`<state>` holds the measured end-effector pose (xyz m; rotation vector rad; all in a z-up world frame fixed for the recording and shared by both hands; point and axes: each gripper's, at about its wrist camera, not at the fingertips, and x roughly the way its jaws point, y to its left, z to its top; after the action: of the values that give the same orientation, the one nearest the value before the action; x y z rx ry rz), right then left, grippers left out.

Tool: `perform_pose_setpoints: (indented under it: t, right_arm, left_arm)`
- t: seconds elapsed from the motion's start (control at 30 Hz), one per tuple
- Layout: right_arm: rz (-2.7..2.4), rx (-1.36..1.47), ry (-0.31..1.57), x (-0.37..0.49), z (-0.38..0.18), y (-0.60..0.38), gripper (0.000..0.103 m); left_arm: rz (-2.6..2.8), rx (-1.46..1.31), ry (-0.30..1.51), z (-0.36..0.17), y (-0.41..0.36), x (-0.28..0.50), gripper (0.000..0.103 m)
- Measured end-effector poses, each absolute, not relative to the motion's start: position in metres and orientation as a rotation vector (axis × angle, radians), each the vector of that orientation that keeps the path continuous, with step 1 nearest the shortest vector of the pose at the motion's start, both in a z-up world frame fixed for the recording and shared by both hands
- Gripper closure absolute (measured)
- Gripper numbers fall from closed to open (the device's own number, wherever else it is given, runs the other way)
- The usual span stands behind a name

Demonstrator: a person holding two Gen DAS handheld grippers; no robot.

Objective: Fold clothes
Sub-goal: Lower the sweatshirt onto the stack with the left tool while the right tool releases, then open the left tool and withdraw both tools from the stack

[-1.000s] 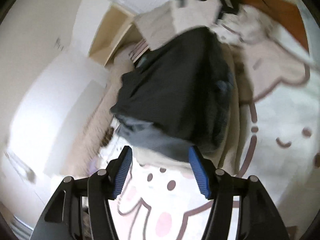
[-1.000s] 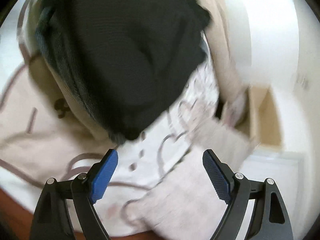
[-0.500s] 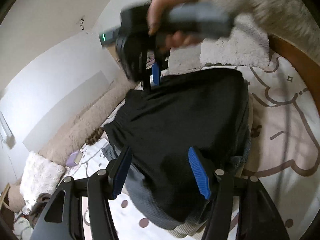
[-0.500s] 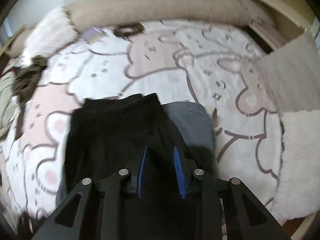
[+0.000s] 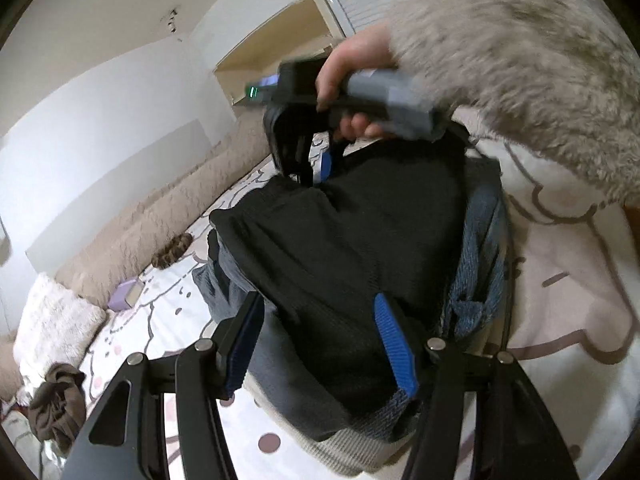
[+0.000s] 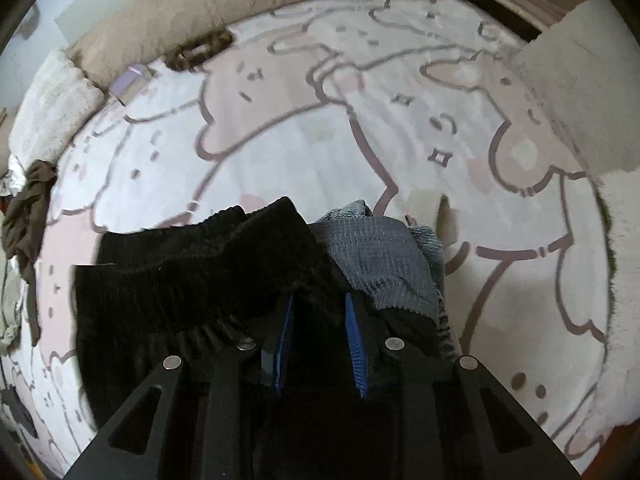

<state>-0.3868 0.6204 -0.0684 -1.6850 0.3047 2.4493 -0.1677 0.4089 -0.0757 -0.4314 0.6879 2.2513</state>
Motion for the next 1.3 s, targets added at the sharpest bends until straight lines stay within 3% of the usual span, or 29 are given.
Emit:
perform_pose_setpoints:
  t: [0.1, 0.23, 0.4, 0.53, 0.63, 0.77, 0.83, 0.9, 0.97, 1.07, 1.2, 1.3]
  right_arm:
    - [2.557, -1.565, 0.286, -0.34, -0.022, 0.615, 0.078]
    - [2.557, -1.575, 0.198, -0.274, -0.006, 0.615, 0.078]
    - [2.395, -1.7, 0.126, -0.225, -0.058, 0.63, 0.078]
    - [2.342, -1.688, 0.344, -0.212, -0.084, 0.652, 0.078]
    - [2.356, -1.58, 0.442, -0.193, -0.065, 0.648, 0.078]
    - [2.407, -1.444, 0.509, -0.153, -0.029, 0.619, 0.075]
    - [2.46, -1.367, 0.404, -0.132, -0.014, 0.588, 0.075]
    - [2.512, -1.249, 0.269, -0.11, -0.006, 0.555, 0.063]
    - [2.553, -1.111, 0.181, -0.086, -0.002, 0.526, 0.017]
    - [2.6, -0.931, 0.165, -0.052, -0.002, 0.492, 0.0]
    - [2.663, -0.875, 0.305, -0.023, -0.004, 0.47, 0.0]
    - [2.649, -0.791, 0.26, -0.004, -0.002, 0.454, 0.0]
  left_arm:
    - [2.26, -0.432, 0.645, -0.063, 0.391, -0.162, 0.037]
    - [2.318, -0.445, 0.601, -0.055, 0.367, -0.153, 0.037]
    - [2.394, -0.526, 0.527, -0.052, 0.334, -0.155, 0.036]
    - [2.424, -0.585, 0.475, -0.047, 0.314, -0.153, 0.035]
    - [2.438, -0.585, 0.472, -0.043, 0.303, -0.147, 0.016]
    - [2.436, -0.619, 0.453, -0.038, 0.294, -0.14, 0.007]
    - [2.428, -0.641, 0.44, -0.037, 0.29, -0.136, 0.0]
    - [2.426, -0.665, 0.443, -0.036, 0.286, -0.13, 0.0]
    - [2.438, -0.68, 0.45, -0.036, 0.282, -0.124, 0.0]
    - [2.467, -0.68, 0.45, -0.034, 0.273, -0.113, 0.0]
    - [2.508, -0.674, 0.497, -0.035, 0.264, -0.1, 0.0]
    - [2.51, -0.679, 0.486, -0.033, 0.255, -0.086, 0.0]
